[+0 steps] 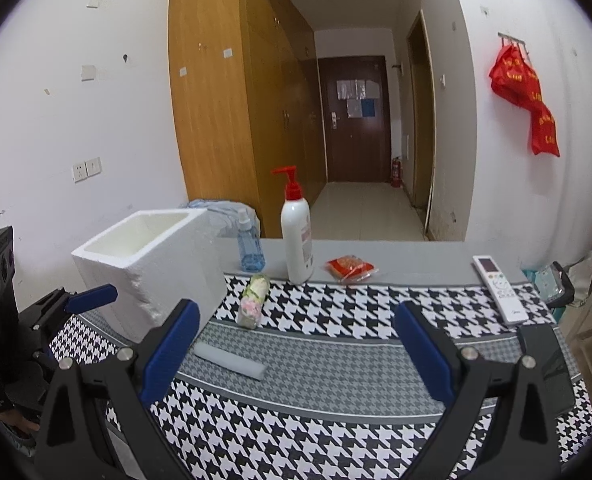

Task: Organize soft objects
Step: 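Move both tools away from the box toward the wrapped bundle and foam tube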

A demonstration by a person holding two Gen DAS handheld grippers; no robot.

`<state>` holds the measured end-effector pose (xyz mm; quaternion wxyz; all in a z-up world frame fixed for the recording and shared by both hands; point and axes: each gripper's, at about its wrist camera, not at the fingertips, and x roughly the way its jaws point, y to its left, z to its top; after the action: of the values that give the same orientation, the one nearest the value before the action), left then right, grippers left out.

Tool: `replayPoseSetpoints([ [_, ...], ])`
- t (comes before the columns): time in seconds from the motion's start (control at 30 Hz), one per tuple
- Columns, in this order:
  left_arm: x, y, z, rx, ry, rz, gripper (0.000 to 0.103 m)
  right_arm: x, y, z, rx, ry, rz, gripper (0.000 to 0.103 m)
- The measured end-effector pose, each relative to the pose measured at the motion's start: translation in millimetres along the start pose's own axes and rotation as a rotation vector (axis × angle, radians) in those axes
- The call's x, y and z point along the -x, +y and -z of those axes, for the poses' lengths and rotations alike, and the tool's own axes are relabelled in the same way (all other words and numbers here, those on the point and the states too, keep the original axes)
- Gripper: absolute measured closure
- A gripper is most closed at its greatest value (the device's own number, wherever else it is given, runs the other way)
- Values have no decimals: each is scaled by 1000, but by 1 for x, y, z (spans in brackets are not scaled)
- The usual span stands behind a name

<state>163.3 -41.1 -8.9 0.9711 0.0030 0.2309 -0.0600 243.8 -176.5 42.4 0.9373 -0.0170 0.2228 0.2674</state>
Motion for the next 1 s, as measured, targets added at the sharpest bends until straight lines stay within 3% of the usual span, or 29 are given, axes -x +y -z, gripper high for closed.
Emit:
replayPoseSetpoints([
  [0.37,-22,-7,11,6,37,-9,1,-23,-21,15,-33,72,-37,3],
  [0.7,-50,-12,4,29,62,-28,1,-25,-38,22,-37,81,-47,3],
  [1.0,-75,-11,-2,27,92,-106,1,-29,-44,28,-16,89,-56,3],
])
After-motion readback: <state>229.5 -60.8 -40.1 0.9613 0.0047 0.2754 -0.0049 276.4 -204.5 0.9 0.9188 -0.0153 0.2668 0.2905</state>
